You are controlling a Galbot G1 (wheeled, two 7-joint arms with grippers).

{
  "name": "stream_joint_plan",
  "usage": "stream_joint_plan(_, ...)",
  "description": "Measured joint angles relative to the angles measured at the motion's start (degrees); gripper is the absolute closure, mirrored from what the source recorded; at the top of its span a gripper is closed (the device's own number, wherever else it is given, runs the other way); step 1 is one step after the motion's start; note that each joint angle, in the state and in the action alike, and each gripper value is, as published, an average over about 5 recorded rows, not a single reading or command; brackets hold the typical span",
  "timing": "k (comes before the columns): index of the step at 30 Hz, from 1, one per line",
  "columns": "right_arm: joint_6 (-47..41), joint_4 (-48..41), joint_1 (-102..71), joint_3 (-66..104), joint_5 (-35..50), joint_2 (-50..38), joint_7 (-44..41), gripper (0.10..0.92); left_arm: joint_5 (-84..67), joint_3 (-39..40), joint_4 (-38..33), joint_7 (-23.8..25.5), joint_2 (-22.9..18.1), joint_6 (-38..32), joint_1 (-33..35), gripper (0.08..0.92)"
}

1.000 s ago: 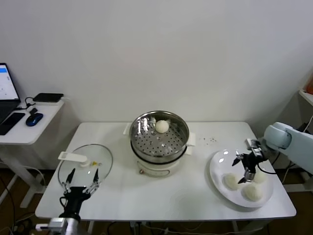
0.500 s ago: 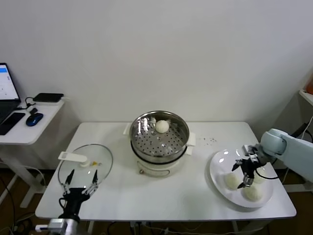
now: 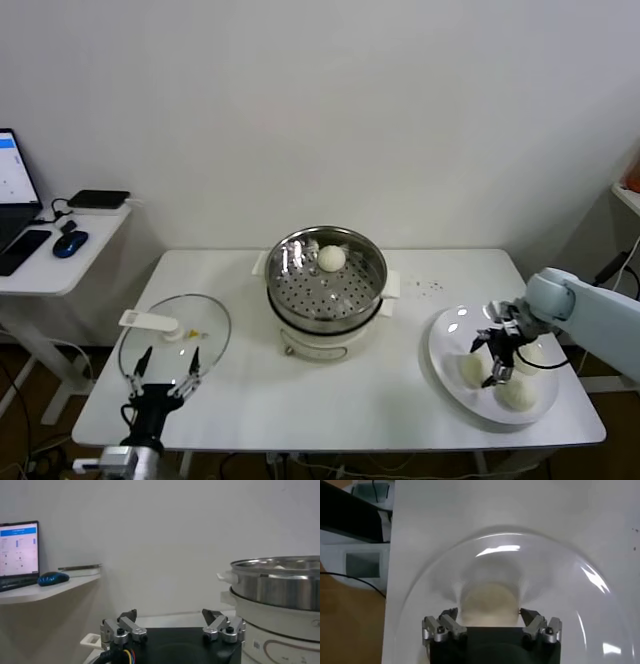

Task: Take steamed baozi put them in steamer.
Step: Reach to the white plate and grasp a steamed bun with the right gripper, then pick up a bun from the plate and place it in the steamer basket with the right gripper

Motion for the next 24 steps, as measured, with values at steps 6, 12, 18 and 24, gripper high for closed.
stream_joint_plan(6,0.0,0.0,-0.1,0.0,-0.4,0.1,-0.1,0.252,0.0,0.0,0.2,0.0,0.0,-0.1,0.1,0.177)
stream_joint_plan(12,0.0,0.0,-0.2,0.1,-0.5,0.1,-0.1,0.305,-0.1,0.0,0.2,0.0,0.0,-0.1,0.0,0.177)
stream_joint_plan(18,0.0,0.3,-0.1,0.2,-0.4,-0.1,-0.1,0.320,-0.1,-0.1,0.2,-0.1,0.0,-0.1,0.1,0.177)
stream_joint_plan(24,-0.1,0.9,0.8,-0.3,0.3,-0.6,-0.1,0.329,-0.1,-0.1,0.1,-0.1,0.0,-0.1,0.0,0.177)
